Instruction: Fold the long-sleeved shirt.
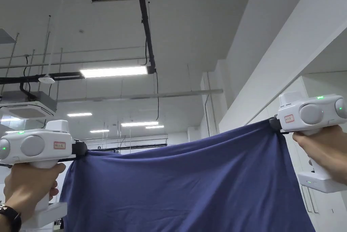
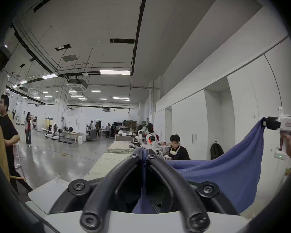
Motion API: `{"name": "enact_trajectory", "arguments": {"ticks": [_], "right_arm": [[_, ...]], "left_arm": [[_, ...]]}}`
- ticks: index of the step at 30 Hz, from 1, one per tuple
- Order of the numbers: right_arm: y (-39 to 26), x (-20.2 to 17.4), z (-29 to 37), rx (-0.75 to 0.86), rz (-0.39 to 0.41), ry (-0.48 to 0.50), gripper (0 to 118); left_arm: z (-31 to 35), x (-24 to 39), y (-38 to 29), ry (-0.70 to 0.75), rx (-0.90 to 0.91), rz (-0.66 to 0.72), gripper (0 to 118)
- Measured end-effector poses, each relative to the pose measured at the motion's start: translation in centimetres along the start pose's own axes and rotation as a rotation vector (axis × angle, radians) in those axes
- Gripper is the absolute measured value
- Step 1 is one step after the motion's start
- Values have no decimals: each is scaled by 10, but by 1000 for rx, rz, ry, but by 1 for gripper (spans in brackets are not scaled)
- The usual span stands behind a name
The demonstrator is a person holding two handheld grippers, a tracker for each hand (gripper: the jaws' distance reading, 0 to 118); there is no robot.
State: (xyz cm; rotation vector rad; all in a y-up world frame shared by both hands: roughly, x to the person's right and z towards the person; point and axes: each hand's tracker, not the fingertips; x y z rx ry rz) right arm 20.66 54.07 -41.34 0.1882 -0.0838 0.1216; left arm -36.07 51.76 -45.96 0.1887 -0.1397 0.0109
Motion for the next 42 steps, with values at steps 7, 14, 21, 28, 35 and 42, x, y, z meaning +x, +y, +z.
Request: {"name": "enact_trajectory", "arguments": {"ticks": [7,14,21,28,35,42], "right_arm": [[-8,-15,-64,2,48,-29,5],[-30,-28,-130,2,46,-56,5],[-59,-33,-180,-7,33,-68,5],[-99,-38,-216,-43,23,-60,5],[-187,-52,-242,-155,13,-25,5],[-278,-54,-238,-266,-12,16,5]], "left_arm": [[-55,-10,-9,23,-11,-13,2],[-115,-11,-27,54,-29,-57,2],[-161,-14,-47,65,-40,-47,2],[-195,-18,-73,75,-58,-44,2],[-214,-24,-141,56,-146,-11,2],[-205,-30,-221,41,-244,-5,2]]}}
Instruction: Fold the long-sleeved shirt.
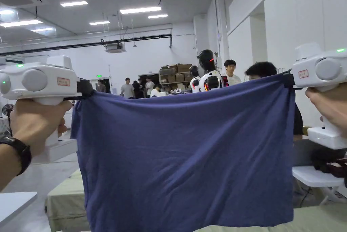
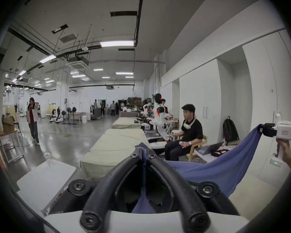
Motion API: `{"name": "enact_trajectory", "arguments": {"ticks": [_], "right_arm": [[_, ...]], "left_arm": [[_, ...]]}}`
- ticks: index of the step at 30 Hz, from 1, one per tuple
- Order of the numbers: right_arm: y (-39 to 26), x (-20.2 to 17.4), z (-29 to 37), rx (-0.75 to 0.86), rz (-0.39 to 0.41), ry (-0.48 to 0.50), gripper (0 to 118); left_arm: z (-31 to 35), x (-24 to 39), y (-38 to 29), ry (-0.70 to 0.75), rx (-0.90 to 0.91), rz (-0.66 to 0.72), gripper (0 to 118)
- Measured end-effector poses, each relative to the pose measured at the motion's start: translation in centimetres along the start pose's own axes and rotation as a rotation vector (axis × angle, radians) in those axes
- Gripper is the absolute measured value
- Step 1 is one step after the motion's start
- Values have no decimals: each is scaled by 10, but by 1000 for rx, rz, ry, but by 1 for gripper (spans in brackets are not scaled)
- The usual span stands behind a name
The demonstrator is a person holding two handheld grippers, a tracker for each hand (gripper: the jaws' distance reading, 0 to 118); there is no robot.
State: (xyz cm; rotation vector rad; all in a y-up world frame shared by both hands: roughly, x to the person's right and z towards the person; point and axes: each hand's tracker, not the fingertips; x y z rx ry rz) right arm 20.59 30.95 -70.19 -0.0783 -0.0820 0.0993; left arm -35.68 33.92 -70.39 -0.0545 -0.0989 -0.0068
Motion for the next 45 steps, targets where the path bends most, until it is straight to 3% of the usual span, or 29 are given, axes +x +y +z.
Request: {"name": "enact_trajectory", "arguments": {"ticks": [4,5,8,9,16,20,22,31,39,45], "right_arm": [[15,-2,2,-31,-6,12,5],[-18,4,4,-52,1,-17,5],[-19,3,8,-82,-7,-1,5],[-73,7,27,-88,-10,13,5],[-139,5,53,-161,3,74,5],[-177,-10,103,-221,9,67,5],[-196,-7,120,-246,-29,90,5],[-266,-10,211,-307,-63,161,5],[-320,-16,293,-364,-31,227,5],[-374,-11,357,-438,-52,256,5]], "left_arm": [[9,3,-30,-12,-25,-21,2],[12,3,-38,-20,-36,-12,2],[22,3,-60,-29,-64,6,2],[26,2,-68,-34,-74,20,2],[66,3,-122,-49,-128,66,2],[95,2,-150,-68,-175,86,2],[112,1,-162,-70,-185,93,2],[203,-11,-236,-92,-238,155,2],[302,-11,-307,-99,-280,191,2],[382,1,-362,-97,-345,197,2]]}}
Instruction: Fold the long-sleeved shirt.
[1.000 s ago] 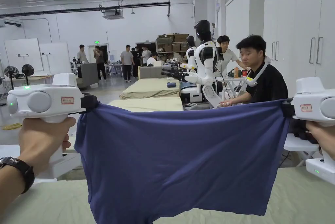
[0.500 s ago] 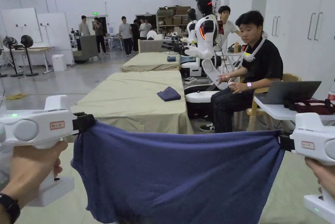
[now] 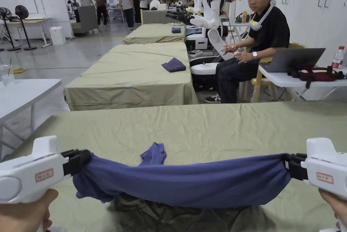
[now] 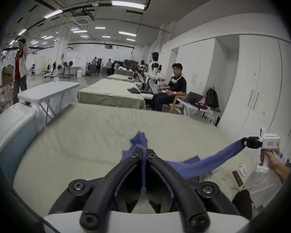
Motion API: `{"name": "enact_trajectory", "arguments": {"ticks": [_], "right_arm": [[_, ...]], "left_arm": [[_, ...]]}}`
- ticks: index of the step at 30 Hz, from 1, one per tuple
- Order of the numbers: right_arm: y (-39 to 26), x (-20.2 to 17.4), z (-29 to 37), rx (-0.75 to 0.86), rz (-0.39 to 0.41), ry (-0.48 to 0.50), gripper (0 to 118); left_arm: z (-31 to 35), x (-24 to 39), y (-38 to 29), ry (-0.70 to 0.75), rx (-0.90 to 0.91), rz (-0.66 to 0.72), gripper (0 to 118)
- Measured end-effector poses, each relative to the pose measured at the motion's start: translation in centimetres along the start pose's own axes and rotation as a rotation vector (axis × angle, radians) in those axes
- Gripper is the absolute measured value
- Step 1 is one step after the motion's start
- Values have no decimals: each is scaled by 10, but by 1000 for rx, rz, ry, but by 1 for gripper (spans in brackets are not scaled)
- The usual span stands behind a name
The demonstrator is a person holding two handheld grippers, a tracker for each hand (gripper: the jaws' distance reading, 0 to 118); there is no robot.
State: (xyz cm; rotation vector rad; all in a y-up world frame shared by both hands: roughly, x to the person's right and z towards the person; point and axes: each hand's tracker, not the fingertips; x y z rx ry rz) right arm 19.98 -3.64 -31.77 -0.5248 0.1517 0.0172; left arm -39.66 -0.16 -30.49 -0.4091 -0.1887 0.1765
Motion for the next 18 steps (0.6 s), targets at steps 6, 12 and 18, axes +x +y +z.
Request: {"name": "enact_trajectory", "arguments": {"ticks": [6,12,18], "right_arm": [[-74,9,11,-108,-25,22,5],[-125,9,17,-227,-51,15,5],[-157,12,13,-329,-55,21,5]], "left_arm": [[25,-7,-81,1,-114,16,2],[15,-24,-144,17,-258,32,2],[24,-9,-179,43,-354,61,2]]}}
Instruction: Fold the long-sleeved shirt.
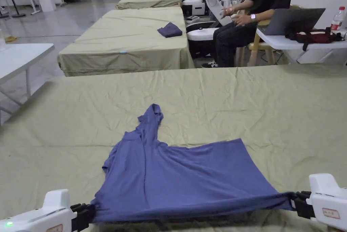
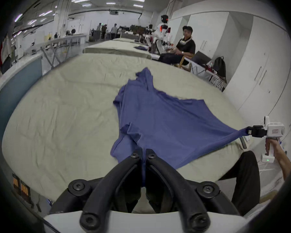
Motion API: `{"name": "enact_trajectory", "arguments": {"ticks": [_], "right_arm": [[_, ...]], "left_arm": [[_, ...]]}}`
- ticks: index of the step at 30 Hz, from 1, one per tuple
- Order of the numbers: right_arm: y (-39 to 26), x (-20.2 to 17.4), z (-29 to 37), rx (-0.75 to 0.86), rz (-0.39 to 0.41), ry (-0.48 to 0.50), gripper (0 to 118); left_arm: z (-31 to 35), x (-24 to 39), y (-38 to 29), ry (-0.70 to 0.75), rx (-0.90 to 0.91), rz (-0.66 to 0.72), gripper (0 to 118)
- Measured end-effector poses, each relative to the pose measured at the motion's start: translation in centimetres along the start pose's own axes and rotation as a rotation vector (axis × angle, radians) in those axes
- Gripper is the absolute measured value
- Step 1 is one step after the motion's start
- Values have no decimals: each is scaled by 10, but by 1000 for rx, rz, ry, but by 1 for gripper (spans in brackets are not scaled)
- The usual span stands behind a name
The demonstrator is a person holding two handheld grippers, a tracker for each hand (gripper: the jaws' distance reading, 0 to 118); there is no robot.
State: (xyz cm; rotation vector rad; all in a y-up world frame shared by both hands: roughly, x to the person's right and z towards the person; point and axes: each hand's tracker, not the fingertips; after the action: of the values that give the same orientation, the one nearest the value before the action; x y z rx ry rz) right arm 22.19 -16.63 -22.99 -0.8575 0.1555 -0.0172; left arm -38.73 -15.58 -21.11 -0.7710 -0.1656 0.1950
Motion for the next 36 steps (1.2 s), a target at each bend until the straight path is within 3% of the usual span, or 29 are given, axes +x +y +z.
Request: {"name": "enact_trajectory", "arguments": {"ticks": [14,17,18,24,29,32,36], "right_arm": [[-33,-4,-22,-130,-7,18,7],[-35,-4,-21,-163,-4,-12,56],[-35,-7,-16,-162,18,-26,63],[-13,-28,23,-44,27,-35,62],[18,-74,55,109,42,-46,62],[28,-100,64,164,32,-32,48],[35,-121,64,192,-2,-12,9]], "left_arm": [[-40,-22,-33,30,-146,9,5],[-40,-23,-35,76,-145,31,47],[-39,-25,-35,81,-163,61,50],[-3,13,-20,142,-65,-3,49],[25,55,5,151,48,-37,49],[35,74,16,131,105,-49,45],[39,93,21,100,146,-69,5]]}}
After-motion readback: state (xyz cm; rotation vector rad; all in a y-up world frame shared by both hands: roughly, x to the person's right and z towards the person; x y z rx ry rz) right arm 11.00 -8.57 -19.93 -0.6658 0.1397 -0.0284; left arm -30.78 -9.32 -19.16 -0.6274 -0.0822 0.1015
